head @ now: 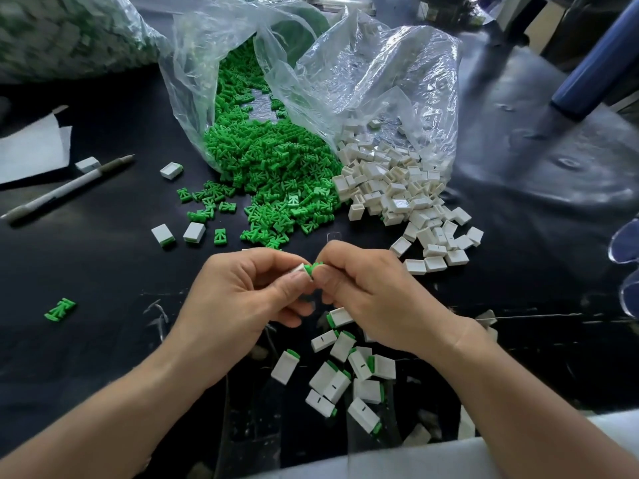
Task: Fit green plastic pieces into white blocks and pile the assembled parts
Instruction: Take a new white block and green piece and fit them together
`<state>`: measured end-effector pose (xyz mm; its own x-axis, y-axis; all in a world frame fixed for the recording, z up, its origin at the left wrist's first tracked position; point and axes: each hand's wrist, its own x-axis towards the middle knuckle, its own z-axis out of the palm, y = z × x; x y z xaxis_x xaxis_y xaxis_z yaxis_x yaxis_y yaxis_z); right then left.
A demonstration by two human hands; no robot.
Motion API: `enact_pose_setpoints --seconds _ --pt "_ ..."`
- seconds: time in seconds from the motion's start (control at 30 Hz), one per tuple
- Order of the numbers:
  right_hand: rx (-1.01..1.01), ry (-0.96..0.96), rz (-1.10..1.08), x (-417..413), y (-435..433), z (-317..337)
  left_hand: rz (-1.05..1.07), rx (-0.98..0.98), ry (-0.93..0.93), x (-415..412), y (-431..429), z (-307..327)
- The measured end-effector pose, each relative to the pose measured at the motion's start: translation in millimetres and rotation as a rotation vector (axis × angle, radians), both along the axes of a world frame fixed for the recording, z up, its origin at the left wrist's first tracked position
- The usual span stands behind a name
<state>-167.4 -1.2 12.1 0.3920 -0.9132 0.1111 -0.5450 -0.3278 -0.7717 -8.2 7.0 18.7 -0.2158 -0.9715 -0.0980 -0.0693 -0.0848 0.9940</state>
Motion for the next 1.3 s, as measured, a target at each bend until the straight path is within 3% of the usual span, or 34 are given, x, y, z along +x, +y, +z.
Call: enact_pose_setpoints --seconds 0.43,0.7,0.87,1.0,1.3 --pt "-0.207 0.311 0.188 -7 2 4 -0.139 -0.202 -0.270 1 4 -8" --pt "0.194 -0.296 -0.063 -2 1 5 -0.022 -0.110 0.119 1 0 0" --pt "0.665 -0.616 0.091 4 2 5 -0.015 -0.100 0.181 1 -2 -1" --pt "0.860 -0.692 0.187 10 2 8 -0.050 -0.090 0.233 0 1 1" --pt "0.703 -0.511 0.099 12 8 7 -0.112 -0.133 0.284 -3 2 1"
